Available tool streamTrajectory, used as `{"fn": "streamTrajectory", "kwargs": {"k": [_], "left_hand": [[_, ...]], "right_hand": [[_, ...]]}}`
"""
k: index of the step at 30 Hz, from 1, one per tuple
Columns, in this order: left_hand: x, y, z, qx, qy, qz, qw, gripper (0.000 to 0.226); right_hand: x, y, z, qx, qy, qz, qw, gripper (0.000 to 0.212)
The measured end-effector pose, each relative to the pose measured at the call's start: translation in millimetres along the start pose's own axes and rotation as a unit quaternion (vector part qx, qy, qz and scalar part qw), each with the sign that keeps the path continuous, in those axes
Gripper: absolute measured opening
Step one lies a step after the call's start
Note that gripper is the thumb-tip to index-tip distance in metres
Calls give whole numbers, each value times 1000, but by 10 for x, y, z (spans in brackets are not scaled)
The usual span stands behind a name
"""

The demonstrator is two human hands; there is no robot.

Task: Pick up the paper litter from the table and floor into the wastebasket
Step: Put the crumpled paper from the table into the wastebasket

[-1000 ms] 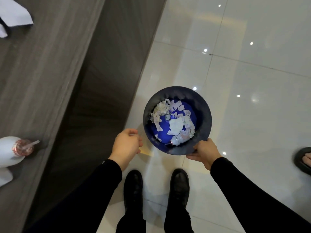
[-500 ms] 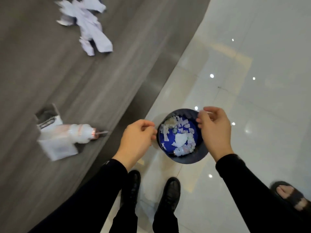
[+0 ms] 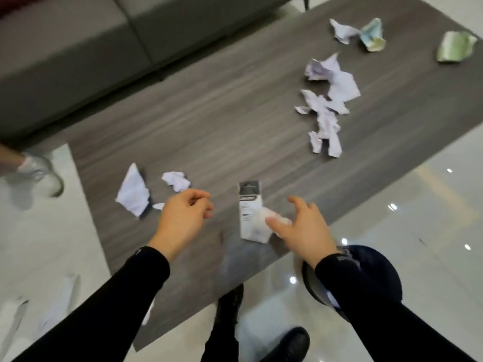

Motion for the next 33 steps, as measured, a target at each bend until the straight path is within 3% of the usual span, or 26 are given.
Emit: {"fn": "streamTrajectory", "kwargs": {"k": [2,4,7,10,12,14,17,19,23,25,28,30,33], "left_hand": [[219,-35,329,-34,2,23,999,17],[460,-51,587,-61,11,43,997,18],[756,-67,833,-84,-1,65,994,20],[989,-70,1042,-105,-43,91,989,19],[1120,-24,1214,-156,-136,101,973,14],[1269,82,1377,-191,-193,126,954,27],[1580,366,1311,-84,-209,257,940,71],[1757,574,1084,-18,-242,301,922,88],[1918,666,821,-59,-281,271,919,73],[1930,591,833,-78,-252,230,937,50],[1814,464,870,-44,-252,124,959,6],[1683,334,964,-57,-256,79,962,8],[1372,-32,1196,-151,-217,3,965,5]], "right_hand": [[104,29,-236,1,110,8,994,93],[198,17,-459,-6,239,40,970,98],[242,-72,-648,11,346,71,936,79],[249,-199,-719,58,331,80,938,52],[309,-233,-718,66,258,78,961,48],[431,-253,-704,47,196,77,977,54],[668,-267,-746,30,147,90,985,66],[832,-275,-832,37,161,119,979,72],[1059,-300,-1062,75,204,166,962,71],[1141,-313,-1169,90,211,187,955,70],[1300,-350,-1275,85,214,212,950,67],[1433,-365,-1370,90,228,239,940,65],[1611,-349,-1617,148,290,285,902,72]]}}
Point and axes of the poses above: each hand's wrist, its own y-axis away from the middle knuckle, its own z-axis out of the back of the hand, x = y × z, the point moved 4 cm from there along -y, towards the middle knuckle, and after that the axes turned 1 degree about -x, right-handed, at the moved point
